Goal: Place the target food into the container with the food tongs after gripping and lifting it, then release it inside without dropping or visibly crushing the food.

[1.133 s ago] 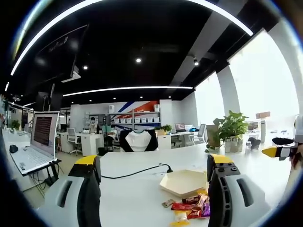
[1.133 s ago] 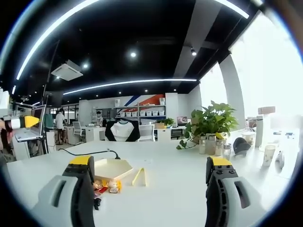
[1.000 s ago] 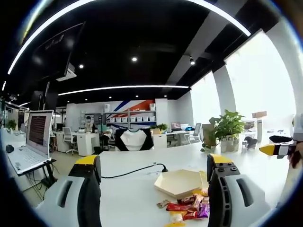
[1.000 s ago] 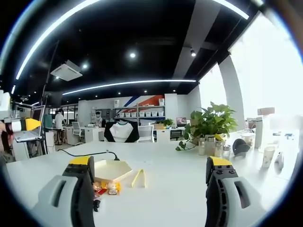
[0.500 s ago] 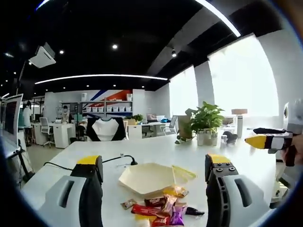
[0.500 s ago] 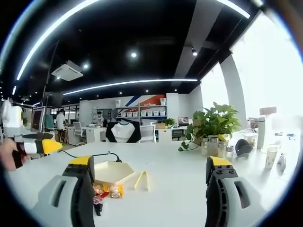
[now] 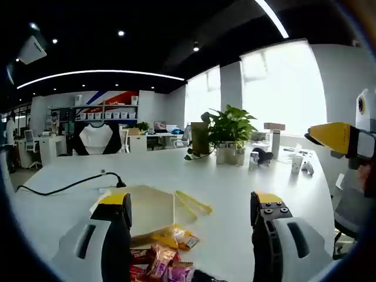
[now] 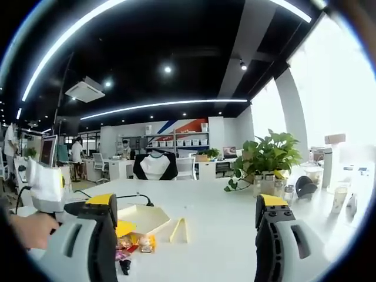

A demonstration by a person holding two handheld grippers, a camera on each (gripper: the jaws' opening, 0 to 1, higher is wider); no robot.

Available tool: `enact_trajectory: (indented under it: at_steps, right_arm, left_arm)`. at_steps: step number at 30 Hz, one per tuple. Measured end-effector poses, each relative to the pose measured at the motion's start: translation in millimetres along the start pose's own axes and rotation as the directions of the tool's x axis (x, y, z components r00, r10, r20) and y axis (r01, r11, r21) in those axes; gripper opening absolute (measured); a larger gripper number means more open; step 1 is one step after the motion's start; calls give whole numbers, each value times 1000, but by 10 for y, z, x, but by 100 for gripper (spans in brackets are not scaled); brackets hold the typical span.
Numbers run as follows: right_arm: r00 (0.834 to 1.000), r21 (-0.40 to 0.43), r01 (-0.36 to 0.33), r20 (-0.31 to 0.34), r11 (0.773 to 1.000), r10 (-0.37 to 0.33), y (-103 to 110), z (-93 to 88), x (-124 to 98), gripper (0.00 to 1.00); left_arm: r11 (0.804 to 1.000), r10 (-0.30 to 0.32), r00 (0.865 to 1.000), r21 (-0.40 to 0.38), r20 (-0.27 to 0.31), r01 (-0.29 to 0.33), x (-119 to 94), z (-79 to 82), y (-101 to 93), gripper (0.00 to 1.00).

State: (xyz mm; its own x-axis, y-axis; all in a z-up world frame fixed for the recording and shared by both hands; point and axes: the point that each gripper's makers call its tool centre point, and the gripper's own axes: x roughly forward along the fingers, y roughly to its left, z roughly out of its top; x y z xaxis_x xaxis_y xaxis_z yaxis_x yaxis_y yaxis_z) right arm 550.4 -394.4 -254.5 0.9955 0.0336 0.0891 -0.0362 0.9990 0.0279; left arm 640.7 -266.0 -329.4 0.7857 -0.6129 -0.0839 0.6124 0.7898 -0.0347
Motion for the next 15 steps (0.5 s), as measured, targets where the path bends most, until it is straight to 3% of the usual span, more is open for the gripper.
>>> enact_trajectory:
  at_steps: [8,12,15]
  right_arm:
    - [1000,-1,7,2,1000,-7,-18,14,-7,99]
    - [1000,24,-10,4,1000,10,36,31,-21,99]
    - [1000,8,-13,-1,1000,13,55,29,-23,99]
  left_arm:
    - [999,-45,996,3,-78,45,356,-245,-182,83]
    - [996,-90,991,20,-100,92,463,-340,-282,71]
    - [995,-88,990,29,-111,92,557,-406,-302,69]
